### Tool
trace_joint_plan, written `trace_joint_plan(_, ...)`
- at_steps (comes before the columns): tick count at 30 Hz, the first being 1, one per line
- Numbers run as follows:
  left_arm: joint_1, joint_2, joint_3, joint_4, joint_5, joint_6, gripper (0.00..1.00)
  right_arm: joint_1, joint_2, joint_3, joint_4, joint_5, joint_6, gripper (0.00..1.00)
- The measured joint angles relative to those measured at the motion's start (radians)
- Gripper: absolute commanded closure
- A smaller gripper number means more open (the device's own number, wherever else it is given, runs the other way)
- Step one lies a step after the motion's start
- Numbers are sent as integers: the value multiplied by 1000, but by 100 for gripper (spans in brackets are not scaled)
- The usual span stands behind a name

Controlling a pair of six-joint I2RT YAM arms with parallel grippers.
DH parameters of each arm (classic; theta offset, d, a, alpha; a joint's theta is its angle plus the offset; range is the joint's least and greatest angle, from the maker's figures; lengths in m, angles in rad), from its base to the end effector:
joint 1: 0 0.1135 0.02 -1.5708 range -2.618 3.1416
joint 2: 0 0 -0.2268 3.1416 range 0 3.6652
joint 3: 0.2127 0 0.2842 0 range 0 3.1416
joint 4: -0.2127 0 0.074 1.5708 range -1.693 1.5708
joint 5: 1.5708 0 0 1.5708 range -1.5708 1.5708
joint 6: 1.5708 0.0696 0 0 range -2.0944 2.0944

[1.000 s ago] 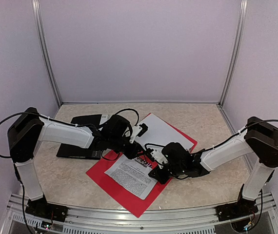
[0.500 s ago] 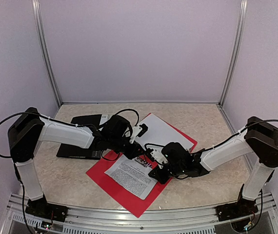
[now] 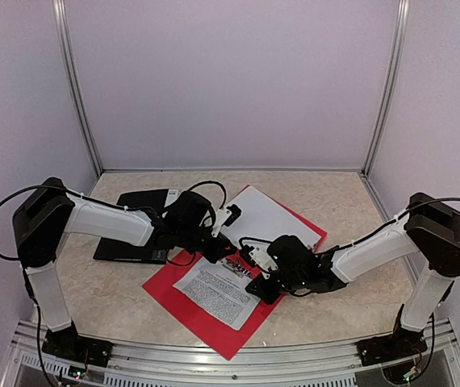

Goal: Put the files into the folder
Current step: Clamp the file in the folder with some files.

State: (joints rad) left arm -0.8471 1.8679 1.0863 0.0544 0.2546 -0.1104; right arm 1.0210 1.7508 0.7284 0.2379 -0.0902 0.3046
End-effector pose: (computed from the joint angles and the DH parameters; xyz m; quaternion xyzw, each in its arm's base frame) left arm 0.2725 -0.3349 0.0833 0.3744 0.8255 -0.2899 0.3071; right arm 0.1817 0.3086 0.0296 -0.3397 0.8581 0.2683 0.2761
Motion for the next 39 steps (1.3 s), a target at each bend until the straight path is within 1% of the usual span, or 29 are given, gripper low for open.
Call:
trace_joint_plan(7, 3, 0, -22, 41, 0, -5, 100, 0, 0, 1, -1, -2, 0, 83)
trace_joint_plan(17, 3, 0, -34, 64, 0, -5, 100, 0, -2, 6, -7, -13, 5, 75)
trace_joint_plan(21, 4, 0, -42, 80, 0, -5, 100, 0, -11, 6, -15, -9, 12, 69)
trace_joint_plan(25, 4, 0, -47, 90, 0, -5, 100, 0, -37, 6, -29, 11, 22, 60)
trace_joint_plan(32, 4, 0, -50, 98, 0, -5, 100, -8, -70, 6, -15, 54, 21, 47)
trace_joint_plan(36, 4, 0, -50, 98, 0, -5, 100, -23, -68, 6, 10, 65, 10, 43)
trace_joint_plan(39, 4, 0, -50, 99, 0, -5, 100, -36, -50, 6, 45, 78, -2, 42)
